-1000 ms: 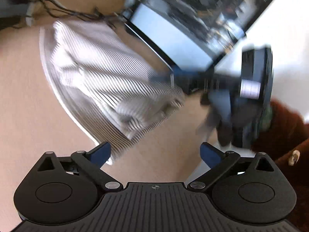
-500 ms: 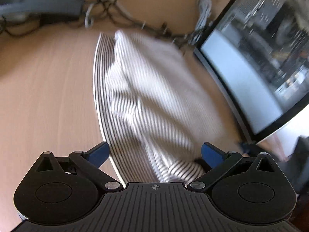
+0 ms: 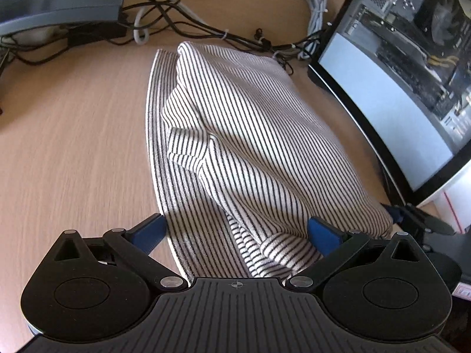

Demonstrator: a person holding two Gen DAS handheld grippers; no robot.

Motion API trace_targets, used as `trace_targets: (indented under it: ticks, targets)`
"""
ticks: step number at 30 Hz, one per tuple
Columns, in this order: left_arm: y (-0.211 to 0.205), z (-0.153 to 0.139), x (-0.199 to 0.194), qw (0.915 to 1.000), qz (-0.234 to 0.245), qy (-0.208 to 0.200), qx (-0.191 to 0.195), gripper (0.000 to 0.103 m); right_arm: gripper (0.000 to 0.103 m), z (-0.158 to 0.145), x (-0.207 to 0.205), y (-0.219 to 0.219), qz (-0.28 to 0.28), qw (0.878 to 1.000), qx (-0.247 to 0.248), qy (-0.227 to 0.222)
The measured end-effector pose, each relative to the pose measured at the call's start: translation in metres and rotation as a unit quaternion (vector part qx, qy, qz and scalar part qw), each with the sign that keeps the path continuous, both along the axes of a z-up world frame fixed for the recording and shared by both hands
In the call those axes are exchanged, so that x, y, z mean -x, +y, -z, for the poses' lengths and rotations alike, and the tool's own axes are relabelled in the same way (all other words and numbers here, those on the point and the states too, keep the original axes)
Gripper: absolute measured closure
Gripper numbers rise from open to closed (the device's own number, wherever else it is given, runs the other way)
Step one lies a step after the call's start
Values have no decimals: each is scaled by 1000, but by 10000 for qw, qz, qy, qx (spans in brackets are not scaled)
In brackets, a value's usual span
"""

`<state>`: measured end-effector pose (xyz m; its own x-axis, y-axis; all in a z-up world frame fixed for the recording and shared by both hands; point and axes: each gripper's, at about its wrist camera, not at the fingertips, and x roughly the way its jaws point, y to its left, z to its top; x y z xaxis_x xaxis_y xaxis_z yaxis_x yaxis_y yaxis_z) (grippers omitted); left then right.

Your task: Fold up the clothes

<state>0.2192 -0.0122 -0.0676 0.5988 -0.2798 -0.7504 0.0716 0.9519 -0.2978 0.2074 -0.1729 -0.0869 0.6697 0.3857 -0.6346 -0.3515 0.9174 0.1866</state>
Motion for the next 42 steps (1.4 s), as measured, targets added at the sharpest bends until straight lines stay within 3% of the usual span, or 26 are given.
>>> trace_targets:
  ticks: [12, 15, 20, 29, 32, 35, 39, 42]
  targets:
    - [5, -1, 6, 9999, 48, -126, 79, 0, 0, 0, 1, -1, 19, 10000, -44, -39]
    - [5, -1, 4, 9998, 168, -125, 33, 0, 0, 0, 1, 0, 26, 10000, -13, -42]
    - [17, -3, 9, 9996, -88, -270, -37, 0, 0, 0, 1, 0, 27, 10000, -3, -44]
    - [18, 0, 8, 9994, 124, -280, -182, 0, 0, 0, -1, 1, 7, 10000, 76, 4]
    - [20, -1, 5, 9995, 195, -200, -149, 0, 0, -7, -7, -2, 11, 9995, 59, 296]
    - [24, -1, 3, 9996, 218, -148, -25, 0, 0, -31, 1, -10, 122, 9999, -106, -26]
    - [25, 0, 5, 9996, 225, -180, 11, 0, 2, -42, 3, 1, 128, 9975, 472, -515]
    - [24, 0, 5, 9995, 260, -194, -34, 0, 19, -30, 2, 18, -84, 9941, 958, -501]
